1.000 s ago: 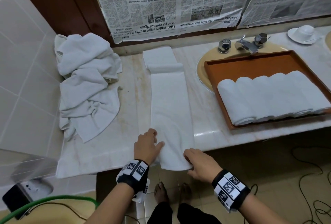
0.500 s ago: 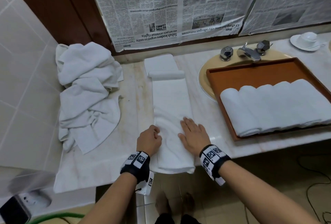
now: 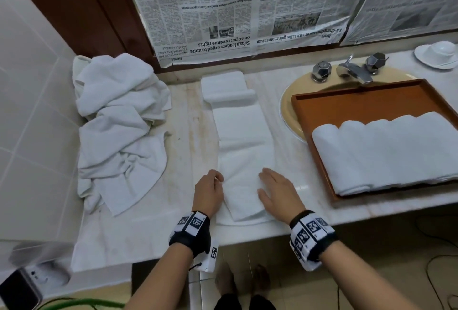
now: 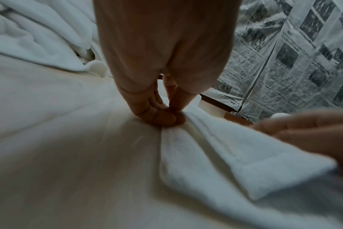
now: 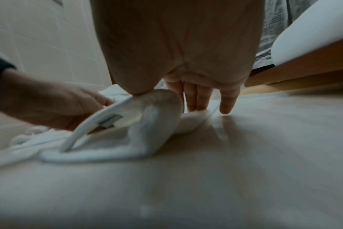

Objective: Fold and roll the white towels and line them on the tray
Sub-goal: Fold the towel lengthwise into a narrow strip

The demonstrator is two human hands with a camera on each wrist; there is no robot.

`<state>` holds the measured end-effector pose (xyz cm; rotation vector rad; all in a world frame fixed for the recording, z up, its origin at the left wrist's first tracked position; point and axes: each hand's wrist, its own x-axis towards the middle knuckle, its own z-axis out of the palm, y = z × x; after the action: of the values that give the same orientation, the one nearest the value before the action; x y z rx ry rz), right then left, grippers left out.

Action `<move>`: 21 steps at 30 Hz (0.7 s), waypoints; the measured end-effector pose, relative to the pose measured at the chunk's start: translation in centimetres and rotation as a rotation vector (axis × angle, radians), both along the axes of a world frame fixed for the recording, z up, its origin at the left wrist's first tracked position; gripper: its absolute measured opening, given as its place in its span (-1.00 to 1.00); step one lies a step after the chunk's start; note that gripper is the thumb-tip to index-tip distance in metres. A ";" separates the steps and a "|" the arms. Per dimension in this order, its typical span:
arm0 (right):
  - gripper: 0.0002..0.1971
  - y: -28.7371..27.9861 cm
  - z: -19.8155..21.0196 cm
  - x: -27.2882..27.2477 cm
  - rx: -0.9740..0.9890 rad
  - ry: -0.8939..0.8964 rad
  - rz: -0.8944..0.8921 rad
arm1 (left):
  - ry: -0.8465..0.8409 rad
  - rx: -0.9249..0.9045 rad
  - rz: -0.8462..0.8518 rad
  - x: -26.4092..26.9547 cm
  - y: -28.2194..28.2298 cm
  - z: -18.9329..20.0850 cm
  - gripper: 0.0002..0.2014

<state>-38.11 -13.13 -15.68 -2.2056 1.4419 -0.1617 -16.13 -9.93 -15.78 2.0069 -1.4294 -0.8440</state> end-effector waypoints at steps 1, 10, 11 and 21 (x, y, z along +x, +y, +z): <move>-0.41 0.7 -0.4 -0.2 0.014 0.030 0.017 | 0.010 0.014 0.001 0.1 0.1 0.0 -0.80; -0.34 1.5 1.1 -1.2 0.160 -0.089 0.030 | -0.019 0.109 -0.020 0.2 0.5 0.7 -0.88; -0.37 1.6 1.5 -1.7 0.169 -0.127 0.017 | -0.033 0.114 -0.034 0.3 0.6 0.8 -0.86; -0.78 5.0 1.9 -4.3 0.223 -0.184 -0.040 | -0.069 0.085 -0.044 -0.6 3.6 0.2 -0.69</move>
<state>-42.41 -8.11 -13.75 -1.9309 1.3347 -0.2023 -16.69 -6.36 -15.60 2.0934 -1.5038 -0.8755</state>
